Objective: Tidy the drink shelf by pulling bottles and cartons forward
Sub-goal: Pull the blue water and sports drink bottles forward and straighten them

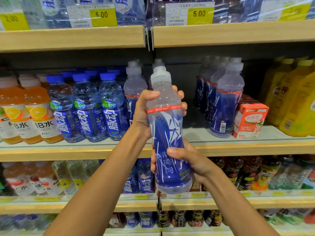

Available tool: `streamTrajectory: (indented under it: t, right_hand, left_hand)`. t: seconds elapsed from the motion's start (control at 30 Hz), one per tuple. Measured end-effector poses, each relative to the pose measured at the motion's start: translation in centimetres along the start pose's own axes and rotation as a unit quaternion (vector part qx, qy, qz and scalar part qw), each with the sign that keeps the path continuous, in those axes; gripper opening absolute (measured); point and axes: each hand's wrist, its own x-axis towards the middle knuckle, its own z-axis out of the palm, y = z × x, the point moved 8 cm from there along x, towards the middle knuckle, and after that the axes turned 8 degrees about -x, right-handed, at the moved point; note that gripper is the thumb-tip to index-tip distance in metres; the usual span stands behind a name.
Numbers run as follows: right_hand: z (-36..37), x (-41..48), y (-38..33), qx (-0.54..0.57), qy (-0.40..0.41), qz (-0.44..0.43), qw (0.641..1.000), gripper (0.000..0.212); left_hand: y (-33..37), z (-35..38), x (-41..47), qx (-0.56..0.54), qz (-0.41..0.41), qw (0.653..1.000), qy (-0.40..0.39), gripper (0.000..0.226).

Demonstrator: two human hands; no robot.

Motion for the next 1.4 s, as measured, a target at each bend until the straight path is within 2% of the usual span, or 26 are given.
streamTrajectory:
  t: [0.07, 0.1, 0.23, 0.37, 0.43, 0.5, 0.57, 0.63, 0.7, 0.77, 0.83, 0.9, 1.03, 1.17, 1.4]
  right_hand:
    - [-0.5, -0.1, -0.1, -0.035, 0.027, -0.012, 0.999, 0.029]
    - [-0.8, -0.2, -0.3, -0.063, 0.047, -0.013, 0.997, 0.028]
    - [-2.8, -0.1, -1.3, -0.199, 0.137, -0.021, 0.970, 0.055]
    - [-4.9, 0.5, -2.7, -0.287, 0.218, -0.071, 0.930, 0.045]
    - [-6.2, 0.9, -3.1, -0.318, 0.256, -0.086, 0.909, 0.051]
    - [-7.1, 1.5, -3.3, -0.343, 0.281, -0.099, 0.891, 0.052]
    - [-7.8, 2.3, -3.2, -0.353, 0.302, -0.107, 0.879, 0.052]
    - [-8.4, 3.2, -2.8, -0.351, 0.326, -0.108, 0.871, 0.052]
    - [-9.0, 4.0, -2.1, -0.332, 0.349, -0.105, 0.870, 0.052]
    - [-9.4, 4.8, -1.4, -0.311, 0.361, -0.097, 0.874, 0.053]
    - [-9.7, 5.6, -1.0, -0.298, 0.365, -0.090, 0.878, 0.055]
    - [-9.9, 6.3, -0.9, -0.309, 0.367, -0.084, 0.873, 0.057]
    - [-10.1, 7.5, -0.7, -0.335, 0.382, -0.077, 0.858, 0.063]
    - [-10.4, 8.5, -0.6, -0.349, 0.390, -0.067, 0.849, 0.070]
    - [-10.3, 9.0, -0.3, -0.336, 0.377, -0.075, 0.860, 0.075]
  left_hand:
    - [0.2, -0.7, -0.2, 0.020, 0.005, 1.000, 0.017, 0.051]
    - [0.5, -1.1, -0.3, 0.045, 0.013, 0.998, 0.034, 0.052]
    - [1.8, -2.7, -1.3, 0.186, 0.040, 0.972, 0.138, 0.053]
    - [3.5, -5.0, -3.7, 0.274, 0.112, 0.912, 0.284, 0.027]
    - [4.1, -6.2, -5.7, 0.338, 0.153, 0.867, 0.333, 0.015]
    - [4.5, -6.9, -8.0, 0.493, 0.191, 0.777, 0.341, 0.012]
    - [4.1, -6.8, -9.7, 0.658, 0.209, 0.659, 0.298, 0.012]
    - [2.8, -6.6, -10.2, 0.795, 0.216, 0.528, 0.207, 0.022]
    - [1.2, -6.8, -10.2, 0.886, 0.215, 0.398, 0.100, 0.028]
    - [-0.2, -7.7, -10.4, 0.926, 0.210, 0.313, 0.011, 0.029]
    - [-1.2, -8.9, -10.8, 0.940, 0.210, 0.265, -0.050, 0.030]
    - [-1.6, -9.9, -11.3, 0.942, 0.221, 0.241, -0.079, 0.034]
    - [-2.0, -10.9, -11.6, 0.939, 0.245, 0.218, -0.102, 0.037]
    - [-2.1, -11.1, -12.0, 0.935, 0.262, 0.218, -0.099, 0.031]
    - [-2.1, -10.7, -12.0, 0.933, 0.269, 0.217, -0.102, 0.034]
